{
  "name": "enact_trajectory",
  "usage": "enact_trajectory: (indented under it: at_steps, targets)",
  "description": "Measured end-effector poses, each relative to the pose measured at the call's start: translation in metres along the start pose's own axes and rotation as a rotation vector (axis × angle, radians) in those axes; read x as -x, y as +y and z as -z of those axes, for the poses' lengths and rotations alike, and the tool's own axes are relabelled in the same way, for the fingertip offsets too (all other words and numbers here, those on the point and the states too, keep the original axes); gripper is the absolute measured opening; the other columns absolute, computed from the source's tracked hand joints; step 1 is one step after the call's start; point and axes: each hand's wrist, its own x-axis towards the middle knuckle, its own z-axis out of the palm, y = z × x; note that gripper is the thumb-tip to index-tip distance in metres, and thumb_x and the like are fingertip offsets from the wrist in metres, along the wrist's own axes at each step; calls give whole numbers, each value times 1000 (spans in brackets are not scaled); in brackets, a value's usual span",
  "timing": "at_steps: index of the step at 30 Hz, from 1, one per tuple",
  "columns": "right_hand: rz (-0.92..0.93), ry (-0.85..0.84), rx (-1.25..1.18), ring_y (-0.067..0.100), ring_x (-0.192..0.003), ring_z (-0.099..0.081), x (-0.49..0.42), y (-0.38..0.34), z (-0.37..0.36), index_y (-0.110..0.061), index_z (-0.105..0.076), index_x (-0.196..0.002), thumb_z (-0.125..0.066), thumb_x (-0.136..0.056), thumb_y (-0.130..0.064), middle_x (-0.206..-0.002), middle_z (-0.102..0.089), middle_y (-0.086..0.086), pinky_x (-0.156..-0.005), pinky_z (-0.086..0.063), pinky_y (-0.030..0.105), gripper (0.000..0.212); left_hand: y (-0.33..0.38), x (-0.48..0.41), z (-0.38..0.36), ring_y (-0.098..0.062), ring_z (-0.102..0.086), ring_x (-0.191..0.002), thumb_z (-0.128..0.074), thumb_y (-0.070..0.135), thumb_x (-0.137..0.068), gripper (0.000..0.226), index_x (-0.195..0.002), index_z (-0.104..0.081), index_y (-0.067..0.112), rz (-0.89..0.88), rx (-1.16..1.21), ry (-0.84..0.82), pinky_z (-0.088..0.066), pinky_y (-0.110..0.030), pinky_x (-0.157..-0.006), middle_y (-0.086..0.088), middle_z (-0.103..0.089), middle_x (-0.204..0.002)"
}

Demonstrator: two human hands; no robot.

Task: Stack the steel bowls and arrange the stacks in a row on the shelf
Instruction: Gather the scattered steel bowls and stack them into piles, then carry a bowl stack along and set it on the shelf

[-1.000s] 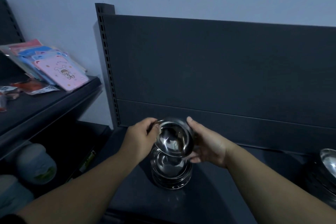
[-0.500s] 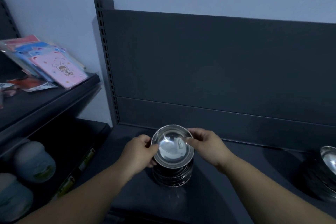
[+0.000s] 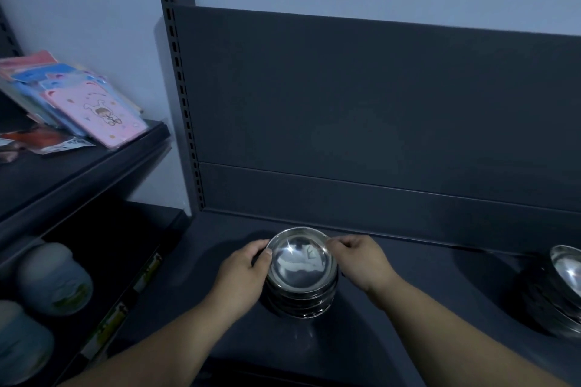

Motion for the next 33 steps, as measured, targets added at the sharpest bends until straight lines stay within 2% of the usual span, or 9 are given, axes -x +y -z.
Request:
enact_trajectory:
  at_steps: [4,6,8,11,14,21,25,30,33]
  targets:
    - [-26,46,-17,13,-56,-46,1,0,-5,-11,-56,-63,-56,-90,-42,-55,-50,-4,-63,-46,29,41,-2,-4,-1,-10,-62,-85,-49,33,-95,28,-119,-63,27,4,24,-23,-51,-28,-84,7,-69,-101]
    - [-58,18,-116,10,-70,-64,6,1,-8,-19,-70,-84,-57,-90,-46,-74,-69,-9,-74,-55,31,30,-8,-1,-3,-6,-62,-97,-51,48,-91,36,-124,-58,35,42,121,-110,-50,-31,-93,12,-68,-108]
    - [-112,-40,-247,6,-86,-67,19,1,-10,-34,-68,-104,-58,-90,-48,-96,-73,-11,-79,-59,32,22,-17,3,-5,-2,-57,-112,-51,68,-77,54,-126,-50,47,78,207,-216,-47,-38,-102,20,-64,-118]
    - [-137,-142,-340,-1,-90,-64,37,4,-15,-49,-58,-113,-54,-90,-54,-105,-69,-21,-73,-57,28,23,-26,8,-8,-1,-49,-122,-51,79,-67,67,-129,-38,59,96,277,-314,-42,-42,-106,30,-56,-124]
    - [-117,-138,-422,0,-93,-67,49,8,-23,-53,-58,-114,-57,-89,-53,-106,-70,-22,-79,-57,31,25,-29,10,-10,-7,-43,-130,-55,82,-65,67,-127,-30,70,68,296,-341,-39,-45,-109,29,-50,-132]
    - [-78,-6,-496,-4,-94,-67,82,21,-30,-46,-60,-115,-61,-90,-41,-109,-71,-17,-89,-54,34,25,-20,35,-14,6,-54,-112,-61,49,-85,46,-117,-36,69,-21,341,-335,-44,-37,-104,41,-58,-110]
    - [-92,70,-543,2,-93,-70,111,30,-16,-37,-62,-117,-62,-91,-34,-107,-73,-12,-84,-56,31,27,-4,60,-21,7,-54,-110,-64,47,-84,48,-121,-38,64,-60,325,-352,-46,-38,-102,41,-58,-109]
    - [-122,153,-568,11,-97,-70,155,52,18,-37,-63,-114,-60,-92,-36,-105,-74,-8,-92,-55,45,22,23,100,-49,5,-57,-106,-65,43,-84,46,-119,-41,62,-111,300,-382,-48,-34,-98,37,-61,-106]
    - [-147,215,-589,10,-98,-68,195,74,52,-41,-63,-111,-60,-91,-39,-106,-73,-11,-86,-57,40,21,45,136,-81,4,-56,-108,-66,44,-83,52,-126,-40,58,-138,290,-424,-48,-35,-99,31,-62,-111]
